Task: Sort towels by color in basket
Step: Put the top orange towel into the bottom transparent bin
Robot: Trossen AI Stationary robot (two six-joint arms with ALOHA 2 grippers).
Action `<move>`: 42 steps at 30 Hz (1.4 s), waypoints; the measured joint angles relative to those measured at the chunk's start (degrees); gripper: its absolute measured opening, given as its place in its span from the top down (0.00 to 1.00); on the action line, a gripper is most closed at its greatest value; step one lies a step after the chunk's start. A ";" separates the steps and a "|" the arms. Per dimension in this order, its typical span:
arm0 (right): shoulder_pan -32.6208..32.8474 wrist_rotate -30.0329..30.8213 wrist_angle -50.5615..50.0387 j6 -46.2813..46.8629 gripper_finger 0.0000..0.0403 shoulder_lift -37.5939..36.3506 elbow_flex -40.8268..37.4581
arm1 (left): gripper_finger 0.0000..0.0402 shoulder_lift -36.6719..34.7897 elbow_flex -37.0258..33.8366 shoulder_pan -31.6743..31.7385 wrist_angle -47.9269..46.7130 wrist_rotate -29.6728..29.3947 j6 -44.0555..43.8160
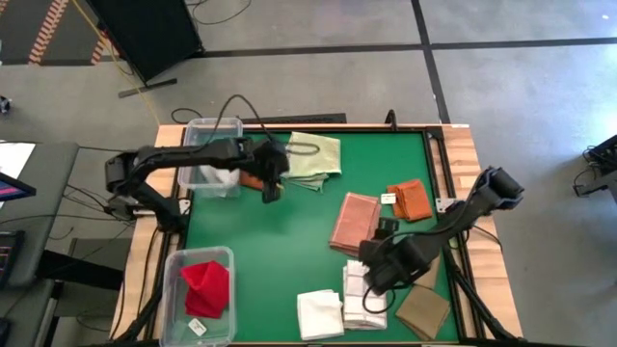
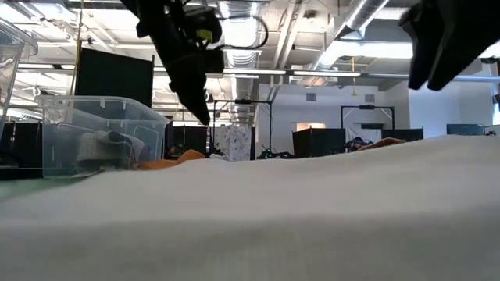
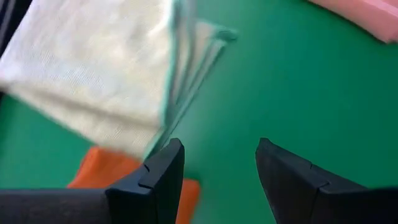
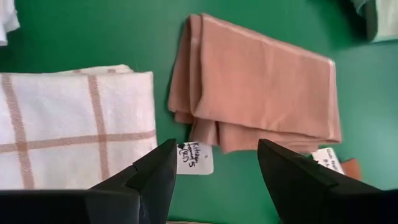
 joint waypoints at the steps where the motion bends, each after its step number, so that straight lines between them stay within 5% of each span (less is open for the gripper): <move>1: 0.04 -0.02 1.08 0.24 0.35 -0.80 -1.36 | 0.53 0.05 0.00 1.29 -0.12 0.23 -0.91; 11: 0.28 0.18 8.99 -1.78 0.35 -3.87 -8.43 | 0.53 0.90 0.00 6.46 -2.18 -4.31 1.08; 21: 0.13 1.28 14.58 -7.00 0.35 -3.78 -8.43 | 0.53 11.36 0.00 5.74 -6.09 -11.08 6.80; 34: -1.78 1.38 15.04 -8.88 0.35 -3.79 -8.43 | 0.43 14.93 0.04 5.74 -6.12 -6.78 9.64; 42: -2.86 1.41 15.39 -9.93 0.35 -3.79 -8.43 | 0.48 16.74 0.10 6.02 -5.13 -5.79 9.96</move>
